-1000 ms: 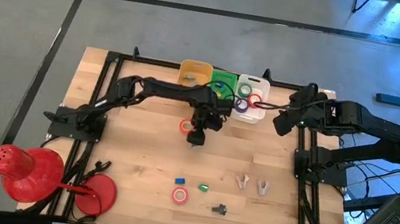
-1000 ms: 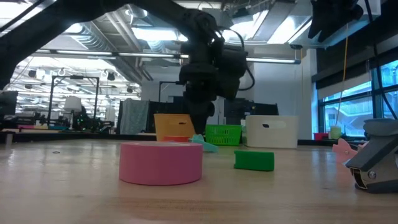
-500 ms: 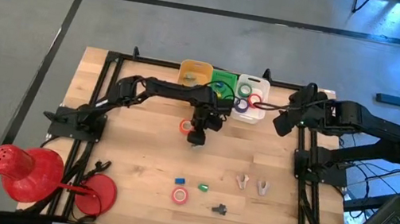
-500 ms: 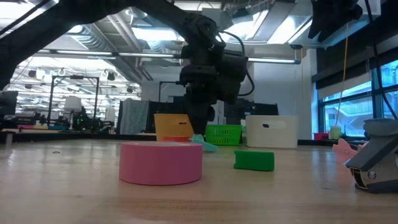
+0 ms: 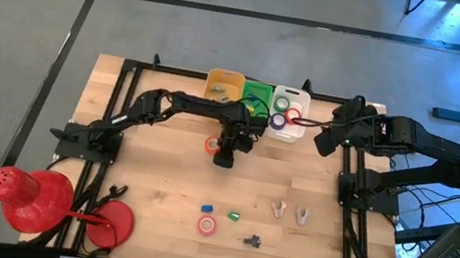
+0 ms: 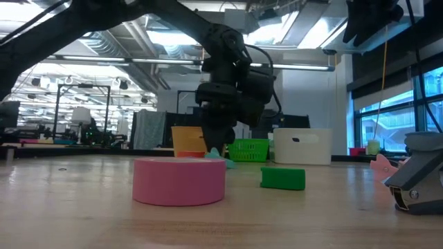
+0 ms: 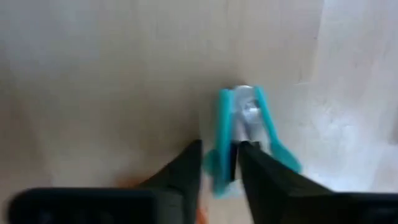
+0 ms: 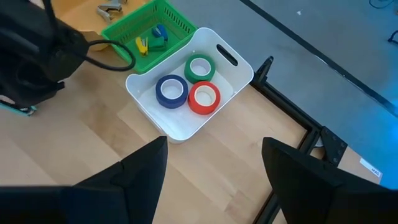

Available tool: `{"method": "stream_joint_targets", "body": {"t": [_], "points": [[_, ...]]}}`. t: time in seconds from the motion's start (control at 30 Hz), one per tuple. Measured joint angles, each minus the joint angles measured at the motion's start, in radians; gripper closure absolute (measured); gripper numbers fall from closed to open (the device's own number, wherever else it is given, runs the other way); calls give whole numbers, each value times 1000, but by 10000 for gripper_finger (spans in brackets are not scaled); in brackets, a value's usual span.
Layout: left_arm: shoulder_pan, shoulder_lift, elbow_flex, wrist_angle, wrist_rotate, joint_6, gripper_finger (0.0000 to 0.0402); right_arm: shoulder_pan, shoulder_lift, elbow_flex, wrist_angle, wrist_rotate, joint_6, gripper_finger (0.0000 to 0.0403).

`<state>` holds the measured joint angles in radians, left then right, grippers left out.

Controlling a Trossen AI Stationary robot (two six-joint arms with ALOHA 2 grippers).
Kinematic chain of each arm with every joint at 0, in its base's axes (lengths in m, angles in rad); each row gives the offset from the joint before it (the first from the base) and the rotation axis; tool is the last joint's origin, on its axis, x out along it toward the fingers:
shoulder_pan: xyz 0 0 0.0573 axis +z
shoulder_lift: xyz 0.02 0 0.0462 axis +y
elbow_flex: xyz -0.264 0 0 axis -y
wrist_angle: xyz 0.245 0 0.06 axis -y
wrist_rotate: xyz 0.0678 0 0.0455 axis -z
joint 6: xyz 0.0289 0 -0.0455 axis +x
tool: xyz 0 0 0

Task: Pick and place Stapler, Stapler remover, tape
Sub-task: Put the light blue staple remover into the yellow bin

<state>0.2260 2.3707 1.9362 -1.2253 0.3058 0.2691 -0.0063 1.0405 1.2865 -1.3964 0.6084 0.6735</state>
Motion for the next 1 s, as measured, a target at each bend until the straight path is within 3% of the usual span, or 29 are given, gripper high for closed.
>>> {"method": "stream_joint_targets", "body": {"t": [0.07,0.1,0.3,0.53,0.83,1.0], "points": [[-2,0,-1,-21,11,4,369,0,0,0,0,2,0,140],[-3,0,-1,-25,11,1,374,0,0,0,0,4,0,140],[-1,1,24,-91,8,28,374,0,0,0,0,13,0,140],[22,-2,196,-209,6,92,374,0,0,0,0,13,3,140],[189,-40,406,-192,-117,68,374,0,0,0,-8,13,8,140],[342,-39,413,-117,-92,-8,374,0,0,0,-21,17,27,140]]}}
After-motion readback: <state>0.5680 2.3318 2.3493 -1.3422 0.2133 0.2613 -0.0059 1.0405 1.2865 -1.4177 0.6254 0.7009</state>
